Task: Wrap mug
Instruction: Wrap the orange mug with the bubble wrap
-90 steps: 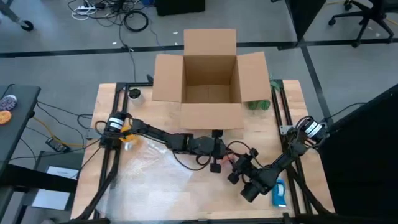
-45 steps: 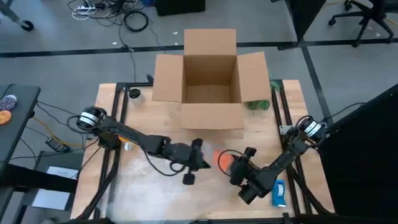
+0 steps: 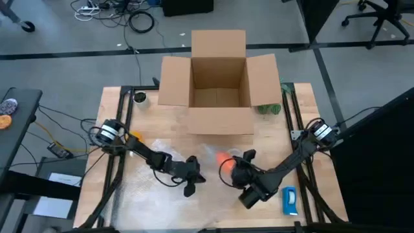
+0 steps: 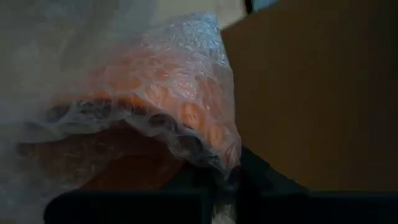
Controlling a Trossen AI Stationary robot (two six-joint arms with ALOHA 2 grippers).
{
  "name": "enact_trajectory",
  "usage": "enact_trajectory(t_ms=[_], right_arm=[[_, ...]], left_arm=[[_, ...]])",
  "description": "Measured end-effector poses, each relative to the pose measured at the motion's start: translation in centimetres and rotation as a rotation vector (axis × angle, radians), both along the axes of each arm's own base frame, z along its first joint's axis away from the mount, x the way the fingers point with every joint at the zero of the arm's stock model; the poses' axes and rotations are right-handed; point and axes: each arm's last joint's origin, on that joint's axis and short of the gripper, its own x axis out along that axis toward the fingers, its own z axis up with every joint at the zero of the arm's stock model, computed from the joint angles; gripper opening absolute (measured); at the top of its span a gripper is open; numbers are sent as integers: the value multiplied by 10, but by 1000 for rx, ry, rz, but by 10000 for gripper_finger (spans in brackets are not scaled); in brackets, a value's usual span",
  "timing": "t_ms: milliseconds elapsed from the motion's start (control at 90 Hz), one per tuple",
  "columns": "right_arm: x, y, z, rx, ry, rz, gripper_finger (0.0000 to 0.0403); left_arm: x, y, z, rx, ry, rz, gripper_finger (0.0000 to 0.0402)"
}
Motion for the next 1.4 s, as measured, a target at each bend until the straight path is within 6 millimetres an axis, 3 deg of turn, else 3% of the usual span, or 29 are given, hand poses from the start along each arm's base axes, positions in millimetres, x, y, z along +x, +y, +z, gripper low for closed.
enact_trajectory(t_ms=[156,389,600,1000,1400], right_arm=[[11,2,-1,-78,58,91,0],[19,-16,2,-233,85,36,0],[24,-29,-1,-244,80,-9,0],[25,-42,-22,-349,35,-47,0],[17,-67,-48,-417,163,-40,3]], left_arm=[[-13,14,0,-11,25,33,0],[-29,14,18,-127,32,-41,0],[-31,13,33,-138,-17,-114,0],[-29,23,36,-112,-20,-79,0],[-24,23,45,-162,-110,-90,0]])
